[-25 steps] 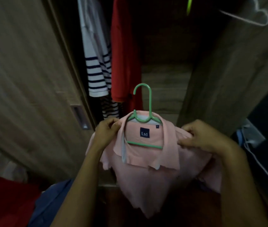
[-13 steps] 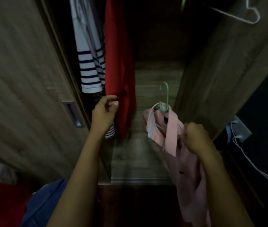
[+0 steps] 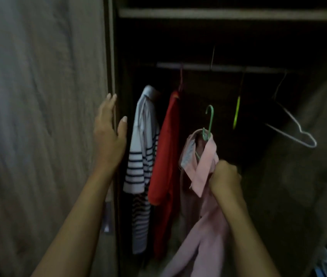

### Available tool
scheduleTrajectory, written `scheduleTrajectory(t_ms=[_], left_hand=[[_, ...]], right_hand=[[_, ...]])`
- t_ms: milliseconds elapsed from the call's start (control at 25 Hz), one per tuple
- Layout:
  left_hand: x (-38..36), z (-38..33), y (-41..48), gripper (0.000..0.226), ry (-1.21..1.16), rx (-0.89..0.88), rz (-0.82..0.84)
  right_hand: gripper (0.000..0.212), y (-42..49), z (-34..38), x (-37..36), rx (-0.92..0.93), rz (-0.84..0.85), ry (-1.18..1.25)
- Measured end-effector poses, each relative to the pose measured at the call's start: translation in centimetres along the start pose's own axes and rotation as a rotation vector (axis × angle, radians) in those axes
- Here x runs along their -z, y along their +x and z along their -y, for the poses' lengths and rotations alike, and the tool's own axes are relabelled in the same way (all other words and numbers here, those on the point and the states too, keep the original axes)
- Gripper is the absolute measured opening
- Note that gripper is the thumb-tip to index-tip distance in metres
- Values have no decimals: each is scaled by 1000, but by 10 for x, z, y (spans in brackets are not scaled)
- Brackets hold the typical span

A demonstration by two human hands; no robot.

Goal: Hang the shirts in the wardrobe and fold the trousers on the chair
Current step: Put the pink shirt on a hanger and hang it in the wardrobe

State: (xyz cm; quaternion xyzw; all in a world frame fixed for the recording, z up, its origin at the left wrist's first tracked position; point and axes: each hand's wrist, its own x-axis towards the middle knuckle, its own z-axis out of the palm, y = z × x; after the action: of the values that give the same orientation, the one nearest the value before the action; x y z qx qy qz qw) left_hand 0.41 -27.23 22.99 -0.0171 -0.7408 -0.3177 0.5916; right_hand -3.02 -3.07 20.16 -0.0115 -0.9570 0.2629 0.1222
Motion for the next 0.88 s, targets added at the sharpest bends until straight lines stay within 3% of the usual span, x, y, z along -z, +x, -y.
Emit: scheduleTrajectory(t_ms=[160,400,880], left_hand=[[-6,6,56,72,90,-7,4],[-15,10,110,76,271,-38,17],[-12,27,122,83,342,-89,8]], right_hand=[[25,48,40,31,86,-142,-40],[31,112,84,75,221,-226,-132],[32,173,115,81,146,-207,-45]])
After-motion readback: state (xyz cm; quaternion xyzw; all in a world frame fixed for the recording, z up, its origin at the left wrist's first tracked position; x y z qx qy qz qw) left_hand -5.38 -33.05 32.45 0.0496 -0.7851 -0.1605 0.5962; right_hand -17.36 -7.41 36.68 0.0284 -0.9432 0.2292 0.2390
